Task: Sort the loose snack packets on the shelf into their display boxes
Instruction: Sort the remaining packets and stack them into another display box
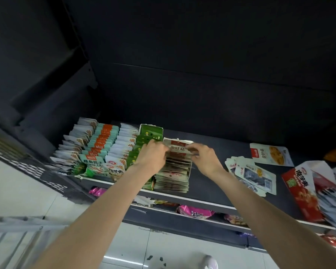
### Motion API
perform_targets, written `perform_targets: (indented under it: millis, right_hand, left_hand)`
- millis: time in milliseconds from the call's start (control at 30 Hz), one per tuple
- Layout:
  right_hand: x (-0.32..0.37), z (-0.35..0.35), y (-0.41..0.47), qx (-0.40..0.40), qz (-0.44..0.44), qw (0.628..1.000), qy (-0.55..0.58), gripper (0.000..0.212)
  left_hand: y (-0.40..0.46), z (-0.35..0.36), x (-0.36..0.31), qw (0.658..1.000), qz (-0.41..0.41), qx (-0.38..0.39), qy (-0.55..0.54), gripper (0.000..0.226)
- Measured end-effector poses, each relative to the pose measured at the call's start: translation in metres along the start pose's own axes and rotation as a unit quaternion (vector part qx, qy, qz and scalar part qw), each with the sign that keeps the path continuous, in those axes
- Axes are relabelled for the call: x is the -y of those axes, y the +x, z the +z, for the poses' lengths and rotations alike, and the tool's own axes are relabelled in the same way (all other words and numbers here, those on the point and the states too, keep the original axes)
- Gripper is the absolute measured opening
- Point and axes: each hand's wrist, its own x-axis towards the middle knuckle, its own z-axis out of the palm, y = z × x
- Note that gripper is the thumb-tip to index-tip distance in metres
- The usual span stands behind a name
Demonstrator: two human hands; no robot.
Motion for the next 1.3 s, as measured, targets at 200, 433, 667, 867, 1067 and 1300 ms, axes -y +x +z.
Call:
perform_targets:
  millis: [200, 433, 667, 867, 1067, 1300]
  right_hand:
    - [-0.06, -0.03, -0.016, -0.121, 0.07, 0.99, 0.032, 0.032]
    - [-0.168, -0.051, -0.01, -0.02, 0.235, 0.967, -0.095, 0.06]
    - [-0.215, -0.045, -0.009, 0.067, 0.191, 0.915, -0.35, 0.051]
    - [-0.178, -0.07, -0.013, -0.027, 0.081, 0.932, -0.353, 0.032]
    - [-0.096, -0.111, -0.012, -0.176, 0.057, 0.96, 0.212, 0.024]
    - [-0.001, -0.094, -0.014, -0.111, -0.056, 0.921, 0.368, 0.033]
  left_hand:
    - [0.011, 0.012, -0.065, 0.982, 0.143, -0.106, -0.068, 0.042]
    - [0.06, 0.098, -0.149, 0.979, 0.064, 0.076, -0.179, 0.051]
    - [0.086, 0.164, -0.135, 0.961, -0.094, 0.246, -0.082, 0.078]
    - [0.087, 0.139, -0.142, 0.937, -0.138, 0.165, -0.275, 0.07]
    - [0.062, 0.061, -0.148, 0.882, -0.031, -0.04, -0.468, 0.062]
    - [0.022, -0.022, -0.076, 0.9, 0.034, -0.243, -0.362, 0.005]
